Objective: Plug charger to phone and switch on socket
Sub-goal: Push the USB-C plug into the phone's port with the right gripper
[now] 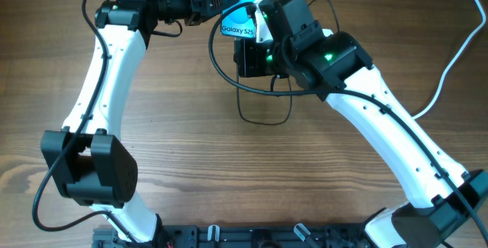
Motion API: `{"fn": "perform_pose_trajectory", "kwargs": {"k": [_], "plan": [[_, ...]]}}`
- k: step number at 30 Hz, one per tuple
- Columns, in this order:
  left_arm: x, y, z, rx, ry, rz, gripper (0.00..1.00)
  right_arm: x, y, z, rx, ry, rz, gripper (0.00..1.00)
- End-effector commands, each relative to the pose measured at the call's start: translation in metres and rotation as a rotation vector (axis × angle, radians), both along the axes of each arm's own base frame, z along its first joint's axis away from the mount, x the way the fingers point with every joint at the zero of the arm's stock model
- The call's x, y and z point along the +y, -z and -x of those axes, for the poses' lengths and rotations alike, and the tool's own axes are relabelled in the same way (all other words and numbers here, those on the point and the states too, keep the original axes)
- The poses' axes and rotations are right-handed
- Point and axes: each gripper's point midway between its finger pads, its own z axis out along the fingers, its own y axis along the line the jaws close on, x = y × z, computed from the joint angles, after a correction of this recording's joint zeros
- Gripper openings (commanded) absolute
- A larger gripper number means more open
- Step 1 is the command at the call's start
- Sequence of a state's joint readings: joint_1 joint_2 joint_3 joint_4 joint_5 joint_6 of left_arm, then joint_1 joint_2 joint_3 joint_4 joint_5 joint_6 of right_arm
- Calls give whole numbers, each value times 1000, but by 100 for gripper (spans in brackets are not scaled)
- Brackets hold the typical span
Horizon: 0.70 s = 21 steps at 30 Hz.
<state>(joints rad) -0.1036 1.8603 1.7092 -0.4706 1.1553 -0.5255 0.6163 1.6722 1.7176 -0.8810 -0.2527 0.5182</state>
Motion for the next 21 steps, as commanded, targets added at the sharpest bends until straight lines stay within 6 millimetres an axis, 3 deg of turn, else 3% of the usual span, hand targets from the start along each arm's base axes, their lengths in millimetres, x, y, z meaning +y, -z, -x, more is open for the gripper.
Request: {"fn": "perform_pose_trajectory", "kwargs": {"k": [1, 14, 21], "plan": [[0, -20, 8, -44, 36, 32, 4, -4, -17, -6, -50, 29, -8, 5], [0, -20, 9, -40, 38, 33, 4, -6, -28, -20, -91, 67, -46, 5], [-1, -20, 12, -35, 52, 40, 4, -5, -39, -33, -196, 45, -33, 5]]}}
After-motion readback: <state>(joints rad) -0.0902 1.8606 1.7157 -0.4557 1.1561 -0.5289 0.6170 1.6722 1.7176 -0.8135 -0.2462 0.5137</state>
